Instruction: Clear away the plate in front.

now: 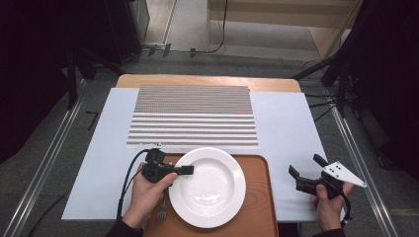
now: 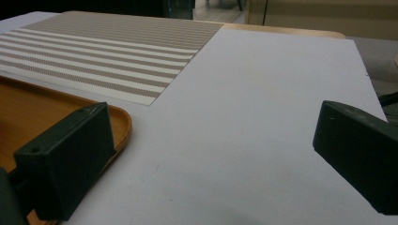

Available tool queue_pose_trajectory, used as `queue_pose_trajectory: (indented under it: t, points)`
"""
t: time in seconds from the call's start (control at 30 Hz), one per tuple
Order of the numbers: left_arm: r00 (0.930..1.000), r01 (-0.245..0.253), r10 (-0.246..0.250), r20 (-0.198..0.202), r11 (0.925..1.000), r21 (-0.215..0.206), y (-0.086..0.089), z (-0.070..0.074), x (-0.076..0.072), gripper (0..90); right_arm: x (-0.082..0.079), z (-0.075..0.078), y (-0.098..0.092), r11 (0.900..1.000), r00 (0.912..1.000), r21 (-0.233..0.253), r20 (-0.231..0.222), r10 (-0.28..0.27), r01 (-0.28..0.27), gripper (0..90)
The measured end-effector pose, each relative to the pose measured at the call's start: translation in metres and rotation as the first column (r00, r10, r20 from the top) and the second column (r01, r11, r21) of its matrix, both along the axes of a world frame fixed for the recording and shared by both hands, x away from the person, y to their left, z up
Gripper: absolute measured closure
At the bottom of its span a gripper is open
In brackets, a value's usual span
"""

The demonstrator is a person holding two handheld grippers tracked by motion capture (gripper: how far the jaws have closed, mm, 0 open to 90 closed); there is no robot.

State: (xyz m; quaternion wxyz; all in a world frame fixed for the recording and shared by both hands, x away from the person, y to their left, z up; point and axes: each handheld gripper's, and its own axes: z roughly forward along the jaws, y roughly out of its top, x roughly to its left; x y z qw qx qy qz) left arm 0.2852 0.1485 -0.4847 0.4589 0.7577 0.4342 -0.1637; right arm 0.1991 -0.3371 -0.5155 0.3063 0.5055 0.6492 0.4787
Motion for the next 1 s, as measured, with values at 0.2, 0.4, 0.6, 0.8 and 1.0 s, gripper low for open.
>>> queue_pose_trajectory:
  t: [0.2,0.4,0.6,0.8,1.0]
  points:
    - [0.9995,0.027,-0.026,-0.019,0.9989,0.039,-0.002,-0.005,-0.005,80.9,0.000,0.000,0.000,1.000,1.0000,0.001,-0.001,0.000,0.000,0.0]
    - [0.9985,0.031,-0.029,-0.047,0.9982,0.052,-0.002,-0.011,0.000,81.4,0.000,0.000,0.000,1.000,1.0000,-0.005,-0.002,-0.002,0.002,0.0]
    - [0.9969,0.053,-0.047,-0.063,0.9932,0.104,-0.001,-0.010,0.000,80.2,0.000,0.000,0.001,1.000,1.0000,-0.005,-0.004,-0.003,0.003,0.0]
    - [0.9993,0.037,-0.035,-0.015,0.9770,0.210,-0.002,-0.012,-0.001,73.4,0.000,0.000,0.001,1.000,1.0000,-0.006,-0.004,-0.003,0.003,0.0]
    - [0.9984,-0.027,0.014,0.054,0.9690,0.246,0.004,-0.007,0.004,58.0,0.001,0.000,0.001,1.000,1.0000,-0.005,-0.003,0.002,-0.002,0.0]
